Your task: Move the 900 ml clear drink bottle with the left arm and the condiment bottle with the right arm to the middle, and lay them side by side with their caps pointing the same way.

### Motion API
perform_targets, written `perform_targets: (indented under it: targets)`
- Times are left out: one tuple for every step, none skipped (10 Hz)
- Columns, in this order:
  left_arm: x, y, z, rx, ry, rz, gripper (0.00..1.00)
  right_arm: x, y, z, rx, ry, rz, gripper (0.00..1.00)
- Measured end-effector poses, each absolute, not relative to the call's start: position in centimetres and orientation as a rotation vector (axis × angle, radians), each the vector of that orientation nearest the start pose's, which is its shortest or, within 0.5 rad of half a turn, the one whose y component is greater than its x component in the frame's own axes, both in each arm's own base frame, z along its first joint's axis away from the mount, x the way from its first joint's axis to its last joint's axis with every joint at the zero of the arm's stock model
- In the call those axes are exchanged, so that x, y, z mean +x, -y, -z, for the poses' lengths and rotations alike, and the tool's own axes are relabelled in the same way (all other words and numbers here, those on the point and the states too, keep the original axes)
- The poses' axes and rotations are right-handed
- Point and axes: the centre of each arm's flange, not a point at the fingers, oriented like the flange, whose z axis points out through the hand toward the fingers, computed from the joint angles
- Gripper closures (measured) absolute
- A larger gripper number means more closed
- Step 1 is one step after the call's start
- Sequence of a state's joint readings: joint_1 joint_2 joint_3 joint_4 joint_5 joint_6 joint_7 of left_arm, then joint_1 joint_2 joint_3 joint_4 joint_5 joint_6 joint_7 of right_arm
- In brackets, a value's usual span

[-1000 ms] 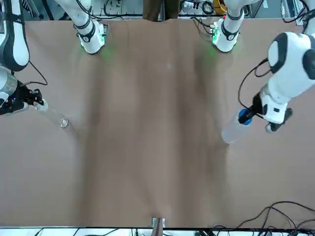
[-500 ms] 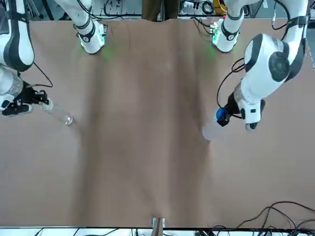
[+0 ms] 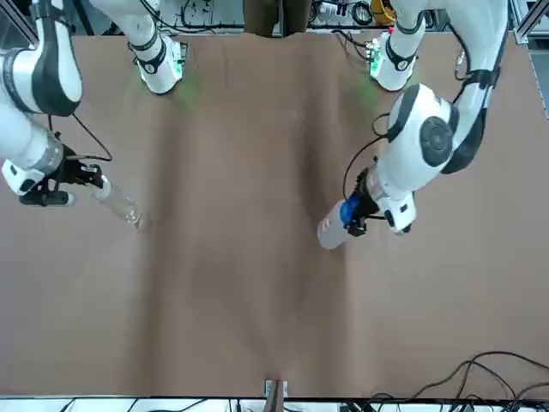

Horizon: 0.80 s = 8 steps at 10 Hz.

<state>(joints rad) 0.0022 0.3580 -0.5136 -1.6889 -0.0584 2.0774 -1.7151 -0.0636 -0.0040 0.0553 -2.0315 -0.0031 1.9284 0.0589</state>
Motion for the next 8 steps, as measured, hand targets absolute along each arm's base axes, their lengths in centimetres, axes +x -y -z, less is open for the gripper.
perform_targets:
  targets:
    - [58.1,30.3,-41.8,-2.653,1.944,-0.287,0.29,54.0,-2.4,-44.2,-3.144,-0.176,-0.143,0.66]
    - [58.0,30.6,-41.7,-2.643,1.952,-0.29,0.29,54.1,-5.5,-44.8,-3.144,-0.256,-0.121,0.66]
    - [58.2,30.3,-41.7,-2.627,1.968,-0.279,0.29,54.0,-8.6,-45.7,-3.138,-0.337,-0.091,0.66]
    - [58.5,29.7,-41.6,-2.611,1.982,-0.262,0.29,53.9,-11.7,-46.7,-3.125,-0.42,-0.058,0.66]
    - [58.8,29.2,-41.5,-2.596,1.997,-0.249,0.29,53.8,-14.8,-47.5,-3.099,-0.513,-0.032,0.66]
    - [59.0,28.8,-41.4,-2.586,2.006,-0.243,0.29,54.0,-18.0,-48.2,-3.055,-0.62,-0.021,0.66]
    - [59.2,28.5,-41.3,-2.58,2.009,-0.238,0.29,54.7,-20.9,-48.4,-3.013,-0.719,-0.019,0.66]
    - [59.2,28.4,-41.0,-2.579,2.004,-0.232,0.29,55.5,-23.7,-48.3,-2.975,-0.817,-0.018,0.66]
